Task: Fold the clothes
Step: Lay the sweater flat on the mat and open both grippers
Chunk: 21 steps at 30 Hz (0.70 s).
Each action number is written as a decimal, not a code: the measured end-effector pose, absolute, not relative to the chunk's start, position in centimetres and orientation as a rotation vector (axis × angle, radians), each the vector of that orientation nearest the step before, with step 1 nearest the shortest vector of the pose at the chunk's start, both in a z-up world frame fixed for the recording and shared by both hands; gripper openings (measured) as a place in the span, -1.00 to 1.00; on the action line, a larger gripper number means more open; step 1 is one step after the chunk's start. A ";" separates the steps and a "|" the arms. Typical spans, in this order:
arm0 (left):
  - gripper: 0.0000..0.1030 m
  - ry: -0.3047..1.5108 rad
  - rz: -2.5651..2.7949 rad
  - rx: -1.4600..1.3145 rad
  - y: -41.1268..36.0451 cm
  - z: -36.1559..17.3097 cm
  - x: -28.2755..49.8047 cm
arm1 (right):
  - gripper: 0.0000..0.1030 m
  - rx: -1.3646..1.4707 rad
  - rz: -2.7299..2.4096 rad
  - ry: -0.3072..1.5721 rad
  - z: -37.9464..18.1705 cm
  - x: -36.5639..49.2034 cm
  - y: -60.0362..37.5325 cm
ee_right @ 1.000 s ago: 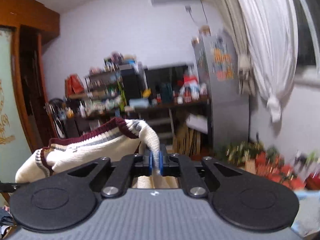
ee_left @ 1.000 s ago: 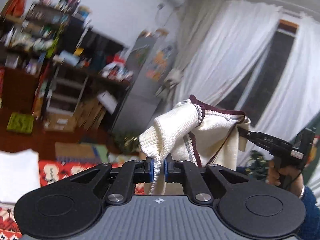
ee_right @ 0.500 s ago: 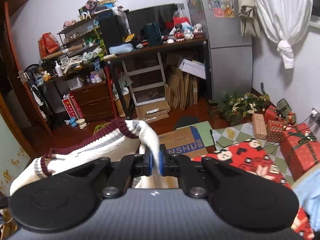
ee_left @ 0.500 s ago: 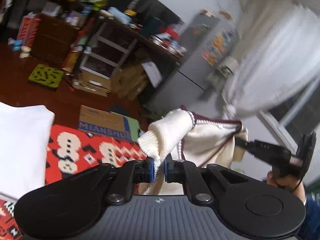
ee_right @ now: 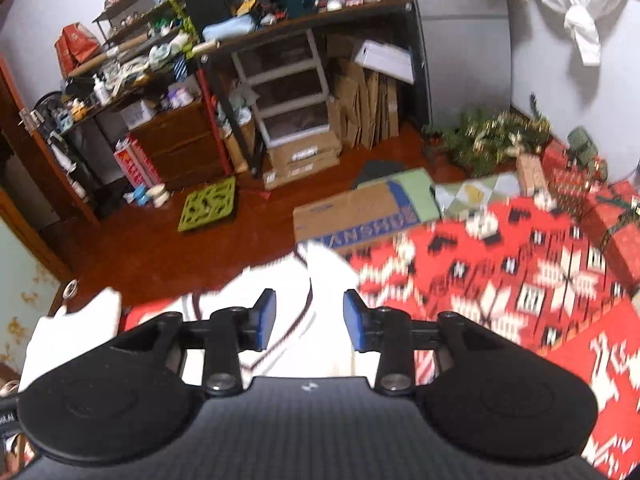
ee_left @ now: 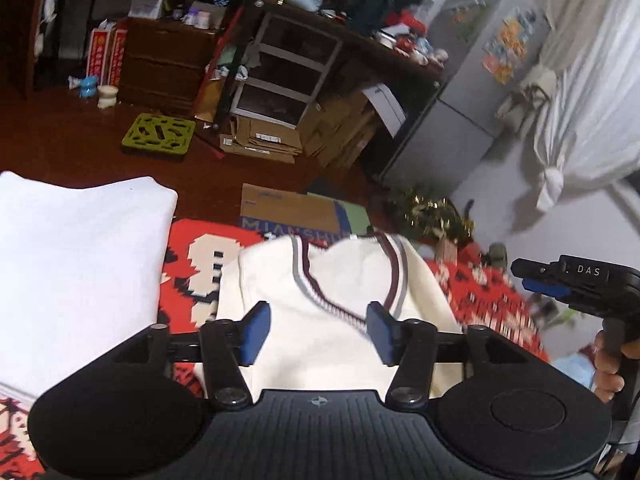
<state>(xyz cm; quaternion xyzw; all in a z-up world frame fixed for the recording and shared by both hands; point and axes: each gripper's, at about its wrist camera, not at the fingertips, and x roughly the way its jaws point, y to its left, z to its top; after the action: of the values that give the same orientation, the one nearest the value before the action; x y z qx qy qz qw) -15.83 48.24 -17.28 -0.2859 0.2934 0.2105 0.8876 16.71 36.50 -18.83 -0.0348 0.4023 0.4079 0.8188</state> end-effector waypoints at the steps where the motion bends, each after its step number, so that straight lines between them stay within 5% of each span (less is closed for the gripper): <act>1: 0.16 0.620 0.418 -0.582 47.7 -17.2 -16.1 | -0.17 -0.079 0.877 0.867 -19.0 15.1 34.9; 7: 0.31 0.699 0.336 -0.492 42.8 -18.1 -17.7 | 0.29 -0.189 0.942 0.878 -19.9 6.4 26.5; 9: 0.31 0.742 0.337 -0.446 40.7 -18.8 -18.4 | 0.59 -0.245 0.956 0.862 -20.5 3.5 24.3; 15: 0.38 0.838 0.300 -0.452 35.5 -21.9 -20.5 | 0.91 -0.350 0.976 0.861 -22.3 -3.8 17.4; 21: 0.43 0.939 0.277 -0.470 31.6 -25.9 -22.3 | 0.99 -0.407 0.967 0.903 -25.0 -8.0 13.0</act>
<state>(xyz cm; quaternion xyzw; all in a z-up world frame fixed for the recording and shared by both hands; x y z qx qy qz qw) -22.30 31.56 -25.94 -0.2237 0.4467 0.1319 0.8562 -7.96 13.00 -24.98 -0.1877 0.4161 0.4460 0.7699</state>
